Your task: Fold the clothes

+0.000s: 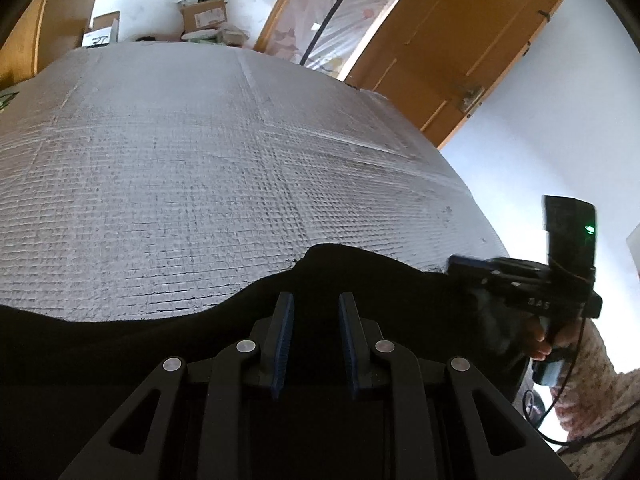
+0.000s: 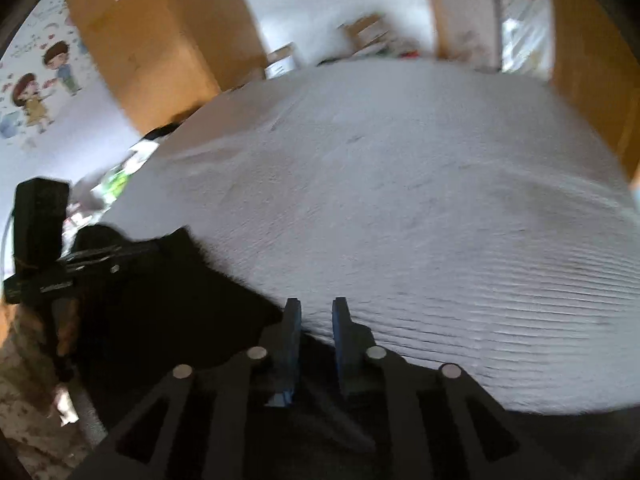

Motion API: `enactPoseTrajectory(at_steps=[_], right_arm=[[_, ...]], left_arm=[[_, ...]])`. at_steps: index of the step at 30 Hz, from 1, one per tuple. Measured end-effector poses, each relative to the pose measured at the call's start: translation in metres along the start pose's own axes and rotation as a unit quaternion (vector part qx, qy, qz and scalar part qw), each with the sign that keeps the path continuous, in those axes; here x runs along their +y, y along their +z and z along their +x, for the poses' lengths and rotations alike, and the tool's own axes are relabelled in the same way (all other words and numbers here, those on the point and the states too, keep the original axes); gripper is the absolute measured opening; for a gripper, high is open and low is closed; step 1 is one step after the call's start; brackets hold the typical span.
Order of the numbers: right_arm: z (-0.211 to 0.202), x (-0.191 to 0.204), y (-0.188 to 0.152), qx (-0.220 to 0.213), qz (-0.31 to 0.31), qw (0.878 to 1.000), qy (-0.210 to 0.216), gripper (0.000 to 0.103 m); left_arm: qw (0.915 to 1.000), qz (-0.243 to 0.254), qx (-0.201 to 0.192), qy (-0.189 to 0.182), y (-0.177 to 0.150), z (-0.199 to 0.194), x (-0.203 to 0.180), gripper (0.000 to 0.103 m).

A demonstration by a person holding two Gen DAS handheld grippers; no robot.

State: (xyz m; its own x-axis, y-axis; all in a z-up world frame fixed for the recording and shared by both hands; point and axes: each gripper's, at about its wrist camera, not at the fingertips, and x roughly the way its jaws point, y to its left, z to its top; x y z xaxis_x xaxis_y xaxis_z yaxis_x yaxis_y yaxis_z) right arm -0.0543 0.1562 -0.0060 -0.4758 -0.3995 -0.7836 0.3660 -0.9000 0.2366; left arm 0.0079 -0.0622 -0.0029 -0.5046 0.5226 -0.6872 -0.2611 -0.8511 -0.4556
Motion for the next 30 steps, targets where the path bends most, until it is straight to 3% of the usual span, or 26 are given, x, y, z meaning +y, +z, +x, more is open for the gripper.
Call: enactPoseTrajectory(at_steps=[7,14,17,24,30], right_arm=[[-0.046,-0.015,-0.045,-0.049,0.052,0.996,-0.06,0.024],[-0.062,-0.028,-0.095,-0.086,0.095,0.977,-0.169,0.025],[-0.071,-0.03,-0.114,-0.108,0.097,0.973,-0.177,0.025],[-0.09,-0.021,-0.136,-0.114,0.087,0.963,-0.229,0.025],[-0.076,0.021,-0.139,-0.117,0.024,0.972,-0.201,0.025]], left_arm=[[0.9999,-0.01,-0.008,0.007,-0.013,-0.014,0.0,0.024],[0.9985,-0.033,-0.026,0.035,-0.037,-0.037,0.011,0.024],[0.9979,-0.031,-0.03,0.048,-0.049,-0.046,0.012,0.024],[0.9949,-0.021,-0.042,0.089,-0.076,-0.072,0.015,0.024],[0.9928,-0.021,-0.059,0.102,-0.1,-0.089,0.019,0.024]])
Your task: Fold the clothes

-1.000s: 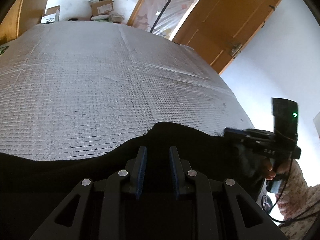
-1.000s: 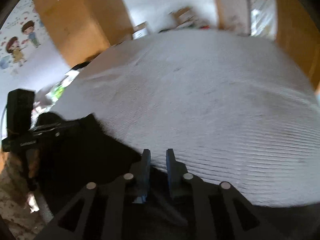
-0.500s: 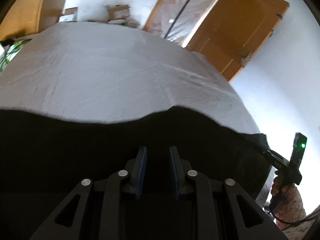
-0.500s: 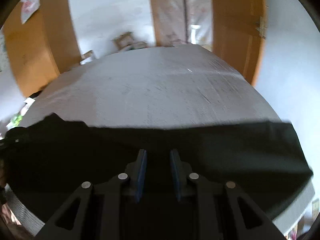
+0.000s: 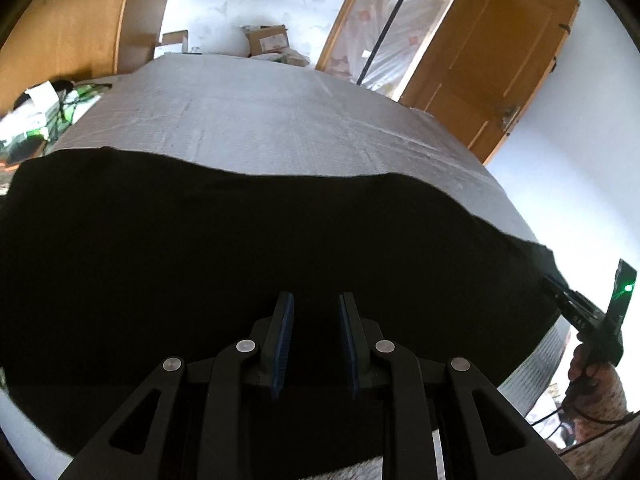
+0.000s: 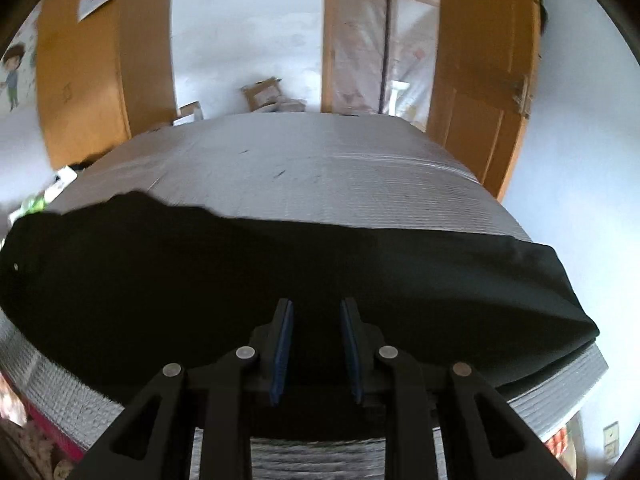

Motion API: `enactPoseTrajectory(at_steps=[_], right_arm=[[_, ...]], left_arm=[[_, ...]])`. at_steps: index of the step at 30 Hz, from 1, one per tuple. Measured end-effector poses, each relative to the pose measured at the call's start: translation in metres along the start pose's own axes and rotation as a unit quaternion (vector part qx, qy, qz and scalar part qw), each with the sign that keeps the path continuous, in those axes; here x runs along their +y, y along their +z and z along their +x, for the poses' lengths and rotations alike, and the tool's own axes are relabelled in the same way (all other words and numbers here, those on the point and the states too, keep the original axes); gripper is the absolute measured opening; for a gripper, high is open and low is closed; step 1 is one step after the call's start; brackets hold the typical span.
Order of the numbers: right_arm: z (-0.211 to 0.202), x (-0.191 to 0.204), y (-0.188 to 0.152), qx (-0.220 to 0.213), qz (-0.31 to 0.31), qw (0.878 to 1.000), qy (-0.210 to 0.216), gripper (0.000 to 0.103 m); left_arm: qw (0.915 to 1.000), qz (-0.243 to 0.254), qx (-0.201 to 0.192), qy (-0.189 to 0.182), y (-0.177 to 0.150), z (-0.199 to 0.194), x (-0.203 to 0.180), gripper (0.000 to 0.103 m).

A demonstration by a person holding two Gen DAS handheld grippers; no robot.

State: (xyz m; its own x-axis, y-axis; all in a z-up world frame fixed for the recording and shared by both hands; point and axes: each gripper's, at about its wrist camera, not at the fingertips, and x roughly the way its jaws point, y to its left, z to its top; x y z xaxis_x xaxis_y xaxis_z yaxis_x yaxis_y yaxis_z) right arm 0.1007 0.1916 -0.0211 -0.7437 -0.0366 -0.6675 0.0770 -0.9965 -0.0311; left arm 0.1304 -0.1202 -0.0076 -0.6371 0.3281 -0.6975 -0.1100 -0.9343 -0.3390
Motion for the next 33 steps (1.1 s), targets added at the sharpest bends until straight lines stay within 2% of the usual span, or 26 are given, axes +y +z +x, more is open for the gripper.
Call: enactPoseTrajectory(at_steps=[6,10,16,19,21,23,29,31,32,33], right_arm=[[-0.011,-0.012,-0.017,0.007,0.034,0.999,0.008,0.026],[-0.017,-0.012,-0.016,0.013,0.048,0.999,-0.002,0.027],[-0.019,0.044,0.013,-0.018,-0.019,0.997,0.078,0.027],[-0.009,0.069,0.015,-0.004,-0.034,0.993,0.112,0.027],[-0.005,0.082,0.017,0.003,-0.042,0.991,0.125,0.027],[-0.003,0.096,0.021,0.005,-0.053,0.989,0.136,0.027],[-0.004,0.149,0.041,-0.008,-0.114,0.976,0.184,0.027],[-0.003,0.167,0.046,-0.012,-0.132,0.971,0.201,0.027],[-0.002,0.173,0.047,-0.011,-0.133,0.969,0.207,0.027],[0.001,0.179,0.048,-0.01,-0.133,0.967,0.215,0.027]], left_arm=[[0.9999,0.0,-0.017,0.002,-0.016,-0.017,0.006,0.024],[0.9991,-0.023,-0.035,0.0,-0.026,-0.035,0.026,0.024],[0.9944,-0.071,-0.075,0.025,-0.027,-0.06,0.062,0.024],[0.9909,-0.095,-0.084,0.046,-0.032,-0.066,0.079,0.024],[0.9894,-0.102,-0.091,0.048,-0.034,-0.073,0.086,0.024],[0.987,-0.105,-0.102,0.066,-0.035,-0.082,0.092,0.024],[0.9768,-0.15,-0.124,0.089,-0.034,-0.101,0.114,0.025],[0.9752,-0.166,-0.122,0.082,-0.032,-0.103,0.12,0.026],[0.9745,-0.172,-0.122,0.076,-0.031,-0.104,0.123,0.029],[0.9737,-0.179,-0.121,0.072,-0.03,-0.105,0.125,0.038]])
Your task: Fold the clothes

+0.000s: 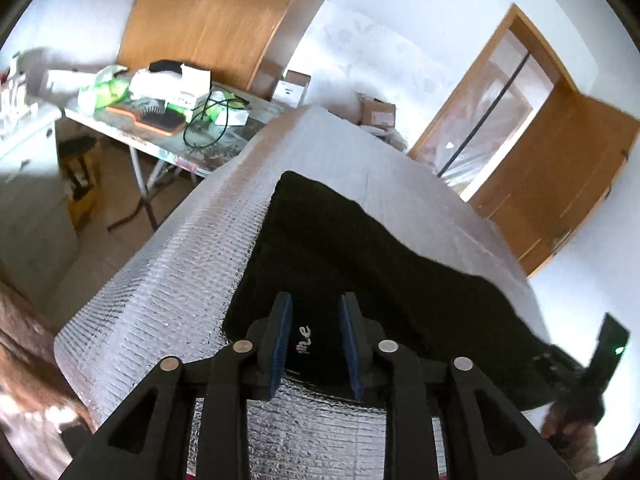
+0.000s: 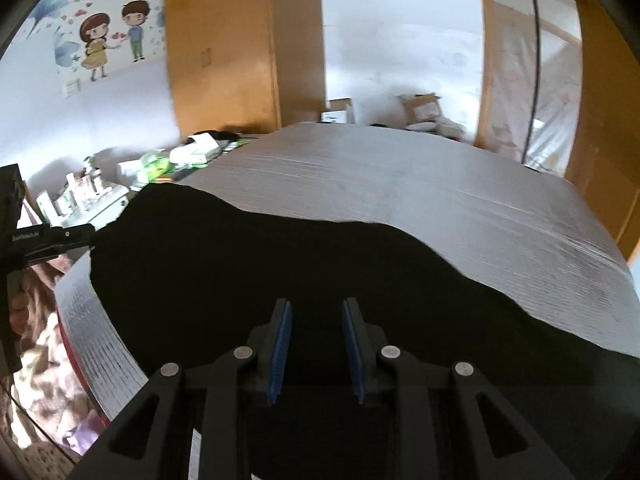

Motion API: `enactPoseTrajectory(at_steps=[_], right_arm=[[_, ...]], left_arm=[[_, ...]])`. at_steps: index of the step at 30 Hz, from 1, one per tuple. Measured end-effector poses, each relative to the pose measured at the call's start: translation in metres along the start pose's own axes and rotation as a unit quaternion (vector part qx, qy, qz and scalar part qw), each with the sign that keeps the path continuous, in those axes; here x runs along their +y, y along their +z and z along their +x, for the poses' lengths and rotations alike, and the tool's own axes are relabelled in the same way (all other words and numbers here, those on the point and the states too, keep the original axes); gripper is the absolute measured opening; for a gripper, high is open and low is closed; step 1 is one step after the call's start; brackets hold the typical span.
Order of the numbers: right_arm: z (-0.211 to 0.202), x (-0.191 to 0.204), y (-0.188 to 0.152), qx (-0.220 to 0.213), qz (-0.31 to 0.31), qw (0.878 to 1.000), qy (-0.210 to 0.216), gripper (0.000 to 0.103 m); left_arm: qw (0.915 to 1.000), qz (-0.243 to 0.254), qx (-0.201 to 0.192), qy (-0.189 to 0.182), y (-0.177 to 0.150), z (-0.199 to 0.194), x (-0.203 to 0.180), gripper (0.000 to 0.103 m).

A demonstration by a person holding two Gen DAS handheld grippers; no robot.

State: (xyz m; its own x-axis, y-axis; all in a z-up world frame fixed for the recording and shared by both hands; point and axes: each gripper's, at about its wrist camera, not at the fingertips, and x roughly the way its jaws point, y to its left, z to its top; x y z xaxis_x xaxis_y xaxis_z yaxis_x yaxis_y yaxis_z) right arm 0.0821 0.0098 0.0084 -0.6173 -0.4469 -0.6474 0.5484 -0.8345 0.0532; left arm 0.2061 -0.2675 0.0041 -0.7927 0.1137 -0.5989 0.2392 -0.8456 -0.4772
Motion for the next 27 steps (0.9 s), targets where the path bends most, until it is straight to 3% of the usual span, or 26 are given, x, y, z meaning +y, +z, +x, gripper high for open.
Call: enactPoseTrajectory(at_steps=[5,9,19,27], right_arm=[[0.018,0.017,0.002,0.012,-0.002,0.999,0.033,0.027],[0.026,0.029,0.004,0.02,-0.012,0.999,0.045,0.027],[0.04,0.051,-0.002,0.049,-0.04,0.997,0.054,0.027],[0.047,0.053,-0.005,0.062,-0.04,0.996,0.041,0.027]], left_arm=[[0.9979,-0.049,0.039,0.015,0.003,0.004,0.015,0.039],[0.9951,-0.083,0.054,-0.003,0.001,0.007,0.024,0.04],[0.9948,-0.072,0.062,0.037,0.004,0.023,0.014,0.038],[0.9965,-0.037,0.05,0.055,0.004,0.025,0.003,0.017]])
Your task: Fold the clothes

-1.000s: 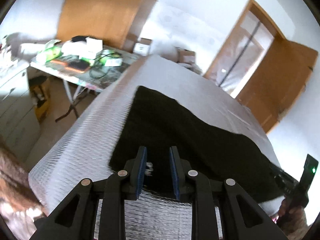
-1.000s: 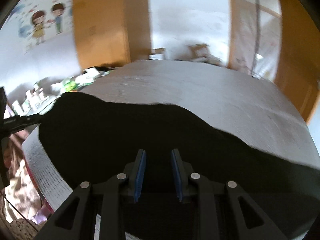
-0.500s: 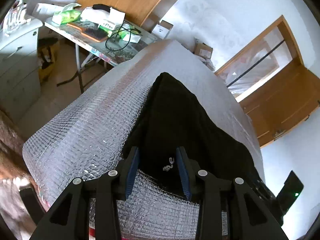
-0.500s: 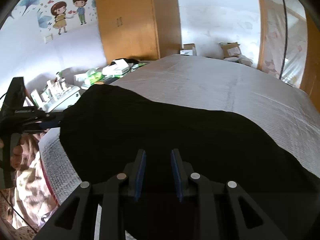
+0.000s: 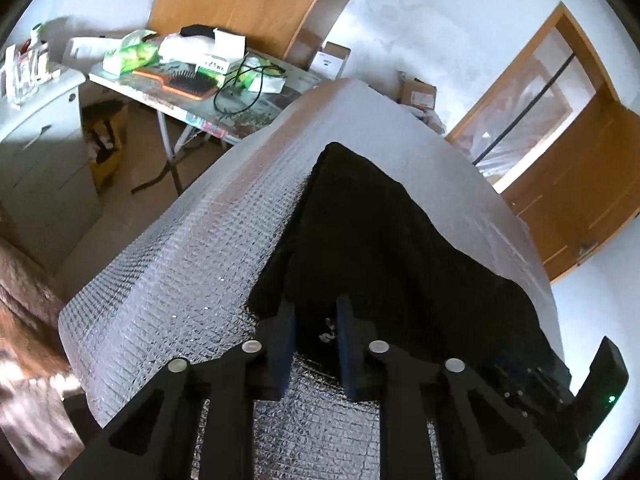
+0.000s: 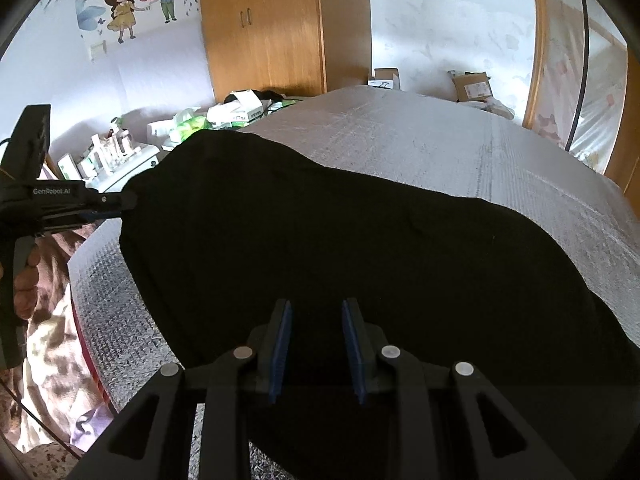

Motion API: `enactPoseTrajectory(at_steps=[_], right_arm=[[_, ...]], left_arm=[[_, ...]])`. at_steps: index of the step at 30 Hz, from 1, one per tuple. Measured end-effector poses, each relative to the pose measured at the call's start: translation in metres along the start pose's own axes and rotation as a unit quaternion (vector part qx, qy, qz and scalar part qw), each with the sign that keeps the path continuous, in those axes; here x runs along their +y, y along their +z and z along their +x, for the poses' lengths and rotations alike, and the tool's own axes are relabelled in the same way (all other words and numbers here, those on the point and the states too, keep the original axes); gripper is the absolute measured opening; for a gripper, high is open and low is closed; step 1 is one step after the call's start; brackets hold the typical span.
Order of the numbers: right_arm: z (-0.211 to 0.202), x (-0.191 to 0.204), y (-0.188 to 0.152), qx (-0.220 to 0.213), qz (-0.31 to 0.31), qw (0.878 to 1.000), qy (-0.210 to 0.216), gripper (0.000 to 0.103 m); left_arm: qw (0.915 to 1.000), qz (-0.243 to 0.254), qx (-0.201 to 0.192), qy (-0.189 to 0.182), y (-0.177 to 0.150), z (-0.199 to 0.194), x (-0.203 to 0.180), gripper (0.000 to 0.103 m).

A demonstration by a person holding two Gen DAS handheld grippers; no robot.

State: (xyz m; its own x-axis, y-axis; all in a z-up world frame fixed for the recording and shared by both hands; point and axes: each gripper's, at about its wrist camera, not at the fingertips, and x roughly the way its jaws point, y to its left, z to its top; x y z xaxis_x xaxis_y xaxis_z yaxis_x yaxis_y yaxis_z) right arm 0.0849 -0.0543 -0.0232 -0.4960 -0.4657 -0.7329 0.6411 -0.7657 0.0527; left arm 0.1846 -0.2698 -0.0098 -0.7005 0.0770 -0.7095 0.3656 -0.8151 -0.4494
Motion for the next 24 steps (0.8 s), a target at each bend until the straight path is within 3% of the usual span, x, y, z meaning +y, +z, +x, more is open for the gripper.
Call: enactPoseTrajectory(at_steps=[11,16,24], right_arm=[[-0.001,-0.002,-0.003,-0.004,0.002,1.0,0.002,0.027],[-0.001,-0.002,-0.005,-0.007,0.003,1.0,0.004,0.027],[-0.002,-0.003,-0.005,-0.008,0.001,1.0,0.004,0.027]], left_arm=[[0.9997,-0.003,-0.024,-0.01,0.003,-0.016,0.001,0.011],[0.9998,-0.019,-0.004,0.002,-0.002,-0.001,0.013,0.011],[0.9998,-0.016,-0.005,0.008,-0.001,-0.003,0.009,0.011]])
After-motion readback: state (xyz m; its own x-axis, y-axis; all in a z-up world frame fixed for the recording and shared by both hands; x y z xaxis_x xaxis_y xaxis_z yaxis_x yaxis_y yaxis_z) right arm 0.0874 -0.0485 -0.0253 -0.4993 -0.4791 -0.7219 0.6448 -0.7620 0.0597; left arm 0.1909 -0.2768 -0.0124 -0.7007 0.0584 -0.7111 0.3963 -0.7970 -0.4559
